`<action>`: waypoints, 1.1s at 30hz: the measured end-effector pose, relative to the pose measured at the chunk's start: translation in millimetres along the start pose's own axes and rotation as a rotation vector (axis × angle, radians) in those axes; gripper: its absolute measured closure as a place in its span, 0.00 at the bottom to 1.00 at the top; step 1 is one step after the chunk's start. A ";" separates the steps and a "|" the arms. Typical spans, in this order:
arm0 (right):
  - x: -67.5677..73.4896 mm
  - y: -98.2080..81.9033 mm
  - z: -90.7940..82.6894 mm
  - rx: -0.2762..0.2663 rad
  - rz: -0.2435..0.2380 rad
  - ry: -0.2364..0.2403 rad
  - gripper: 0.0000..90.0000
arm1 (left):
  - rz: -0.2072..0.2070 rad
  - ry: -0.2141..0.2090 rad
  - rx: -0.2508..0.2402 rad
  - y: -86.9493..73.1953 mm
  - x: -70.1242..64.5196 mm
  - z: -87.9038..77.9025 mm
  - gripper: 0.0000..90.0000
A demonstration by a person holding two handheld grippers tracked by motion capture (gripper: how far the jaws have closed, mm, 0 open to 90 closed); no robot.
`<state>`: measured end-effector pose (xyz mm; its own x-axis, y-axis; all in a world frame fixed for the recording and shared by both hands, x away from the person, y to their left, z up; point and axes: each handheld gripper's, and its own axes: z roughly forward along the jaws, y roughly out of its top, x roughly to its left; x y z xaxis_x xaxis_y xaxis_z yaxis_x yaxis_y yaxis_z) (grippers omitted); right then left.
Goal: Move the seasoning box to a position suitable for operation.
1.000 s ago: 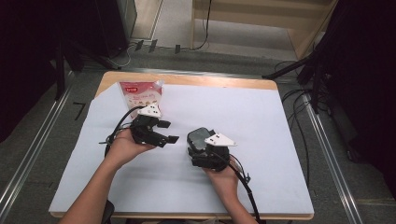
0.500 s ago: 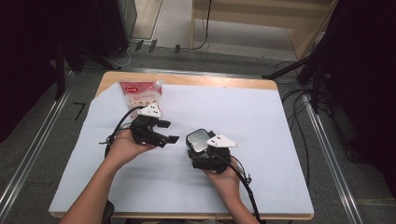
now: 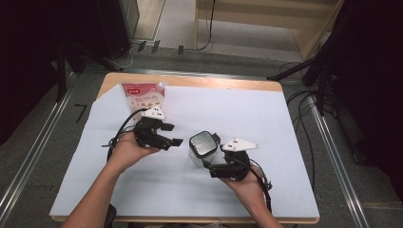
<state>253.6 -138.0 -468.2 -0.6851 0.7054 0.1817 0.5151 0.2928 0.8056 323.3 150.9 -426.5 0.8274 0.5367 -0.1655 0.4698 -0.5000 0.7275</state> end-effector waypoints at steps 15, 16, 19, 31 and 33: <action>-52.2 -4.3 -15.1 -0.014 0.079 0.079 0.81 | 0.048 -0.028 0.020 -4.4 -8.0 8.1 0.87; -52.2 -4.3 -15.1 -0.014 0.079 0.079 0.81 | 0.048 -0.028 0.020 -4.4 -8.0 8.1 0.91; -54.3 -3.8 -7.4 0.020 0.048 0.074 0.95 | 0.024 -0.036 0.011 -6.7 -11.0 9.9 1.00; -57.6 5.0 11.9 0.070 0.003 0.087 1.00 | 0.015 -0.046 0.065 -12.7 -22.4 28.3 1.00; -58.2 4.9 13.2 0.070 0.004 0.089 1.00 | 0.018 -0.044 0.071 -12.6 -22.6 29.8 1.00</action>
<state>302.8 -169.1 -482.2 -0.7245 0.6475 0.2364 0.5502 0.3367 0.7641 307.9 124.8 -451.8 0.8477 0.4978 -0.1830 0.4743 -0.5569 0.6819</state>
